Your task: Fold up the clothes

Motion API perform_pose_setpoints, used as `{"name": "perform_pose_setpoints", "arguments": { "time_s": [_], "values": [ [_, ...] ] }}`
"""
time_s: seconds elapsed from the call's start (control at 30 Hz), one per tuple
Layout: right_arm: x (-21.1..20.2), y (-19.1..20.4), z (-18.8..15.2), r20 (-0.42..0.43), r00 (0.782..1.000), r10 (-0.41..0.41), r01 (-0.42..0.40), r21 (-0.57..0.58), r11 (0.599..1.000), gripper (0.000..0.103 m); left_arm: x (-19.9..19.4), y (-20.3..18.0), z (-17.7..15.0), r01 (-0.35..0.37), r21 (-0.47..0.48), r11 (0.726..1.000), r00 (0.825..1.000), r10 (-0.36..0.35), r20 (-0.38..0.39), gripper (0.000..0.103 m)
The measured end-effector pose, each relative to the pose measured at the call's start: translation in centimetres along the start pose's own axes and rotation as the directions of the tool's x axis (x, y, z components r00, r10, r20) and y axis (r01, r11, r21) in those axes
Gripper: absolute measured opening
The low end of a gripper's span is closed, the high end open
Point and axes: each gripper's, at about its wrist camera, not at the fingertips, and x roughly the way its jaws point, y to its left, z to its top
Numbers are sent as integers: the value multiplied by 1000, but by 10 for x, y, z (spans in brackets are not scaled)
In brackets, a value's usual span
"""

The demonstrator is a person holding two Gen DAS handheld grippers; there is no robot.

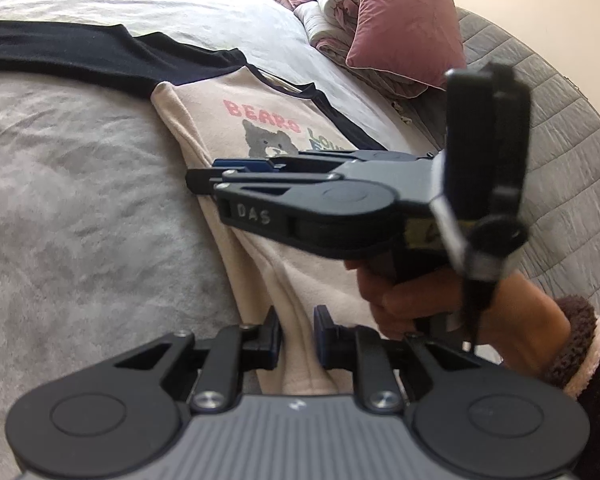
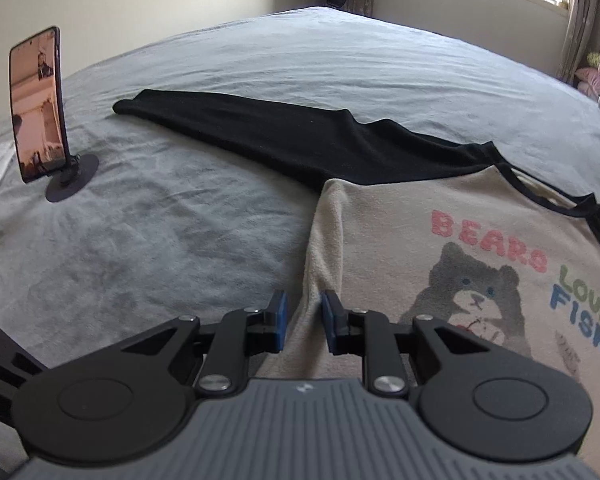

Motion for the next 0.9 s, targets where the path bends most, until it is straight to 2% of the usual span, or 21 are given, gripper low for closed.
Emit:
{"name": "perform_pose_setpoints", "arguments": {
  "time_s": [0.07,0.17,0.27,0.37,0.47,0.57,0.77,0.87,0.9],
  "values": [
    [1,-1,-2,6,1000,-11,11,0,1000,22,-2,0,-1,-15,-6,1000,1000,15,11,10],
    [-1,-8,-1,25,1000,-2,0,52,999,8,-8,2,-4,-22,-33,999,999,22,28,7],
    [-6,-19,1,50,997,60,-68,164,984,8,-18,3,-10,-32,-52,998,998,35,52,6],
    [-10,-23,5,89,986,144,-162,261,952,7,-31,9,-16,-43,-100,994,996,51,73,5],
    [-6,-17,12,110,973,204,-228,304,925,7,-40,18,-20,-56,-148,987,995,67,70,5],
    [3,-6,17,101,970,219,-240,312,919,7,-44,25,-22,-83,-171,982,995,92,44,5],
    [25,10,12,47,978,202,-206,308,929,10,-38,31,-25,-148,-137,980,989,142,-47,6],
    [22,11,12,45,976,214,-217,327,920,19,-41,29,-21,-156,-116,981,987,150,-61,9],
    [19,11,13,42,973,225,-226,335,915,27,-43,29,-20,-161,-112,981,986,155,-60,10]
  ]
}}
